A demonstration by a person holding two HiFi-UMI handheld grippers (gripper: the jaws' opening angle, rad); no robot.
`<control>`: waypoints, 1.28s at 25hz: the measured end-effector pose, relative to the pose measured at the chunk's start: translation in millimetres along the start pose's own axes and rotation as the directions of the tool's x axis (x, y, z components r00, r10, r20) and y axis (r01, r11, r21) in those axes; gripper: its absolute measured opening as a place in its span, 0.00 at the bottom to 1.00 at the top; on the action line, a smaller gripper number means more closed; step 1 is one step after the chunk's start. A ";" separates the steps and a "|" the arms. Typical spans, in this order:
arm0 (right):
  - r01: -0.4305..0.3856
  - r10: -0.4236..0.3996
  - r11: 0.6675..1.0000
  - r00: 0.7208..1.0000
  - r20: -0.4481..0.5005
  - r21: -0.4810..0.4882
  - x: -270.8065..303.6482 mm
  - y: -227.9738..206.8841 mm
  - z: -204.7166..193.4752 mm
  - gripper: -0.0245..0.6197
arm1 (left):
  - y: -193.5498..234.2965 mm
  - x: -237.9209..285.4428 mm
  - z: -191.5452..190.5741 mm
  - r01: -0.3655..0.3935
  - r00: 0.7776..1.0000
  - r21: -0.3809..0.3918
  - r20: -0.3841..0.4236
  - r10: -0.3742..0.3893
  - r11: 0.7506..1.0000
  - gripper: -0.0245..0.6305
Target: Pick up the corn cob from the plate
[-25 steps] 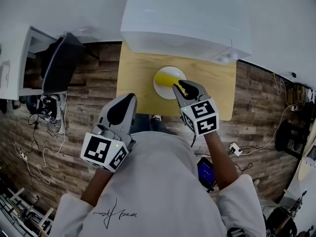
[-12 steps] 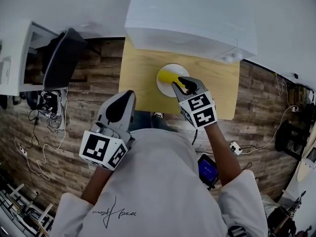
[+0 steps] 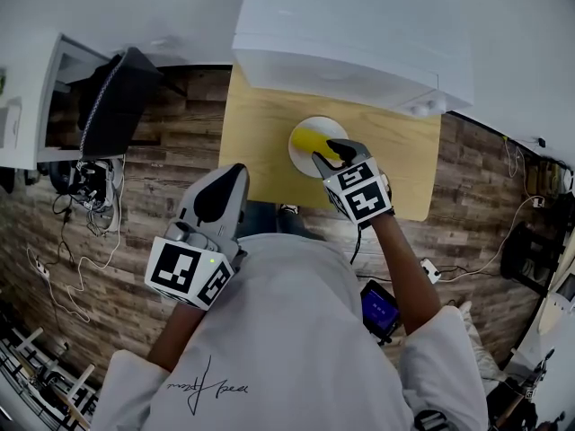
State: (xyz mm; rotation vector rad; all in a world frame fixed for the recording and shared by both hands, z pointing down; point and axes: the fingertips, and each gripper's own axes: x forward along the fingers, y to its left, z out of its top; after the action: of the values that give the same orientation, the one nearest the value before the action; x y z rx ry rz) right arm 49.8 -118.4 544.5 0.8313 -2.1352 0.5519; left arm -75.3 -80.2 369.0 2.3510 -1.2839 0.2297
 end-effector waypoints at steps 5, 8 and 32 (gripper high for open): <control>0.024 -0.027 0.998 0.998 -0.058 -0.062 11.4 -5.1 -9.8 0.29 | 2.4 1.0 0.7 -0.006 1.000 0.000 -0.003 0.006 1.000 0.03; 0.036 -0.047 0.993 0.994 -0.102 -0.109 16.8 -7.8 -15.2 0.29 | 4.9 0.0 1.4 -0.013 1.000 -0.003 -0.006 0.013 1.000 0.03; -0.016 -0.087 0.940 0.954 -0.287 -0.340 58.3 -17.6 -39.0 0.43 | 23.5 -3.4 1.7 -0.056 0.998 -0.015 -0.016 0.055 0.998 0.03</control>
State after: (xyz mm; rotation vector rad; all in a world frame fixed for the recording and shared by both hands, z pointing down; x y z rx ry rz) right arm 52.9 -129.0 616.0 0.5520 -1.8595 0.2567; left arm -96.8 -89.4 373.5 2.2982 -1.3399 0.2542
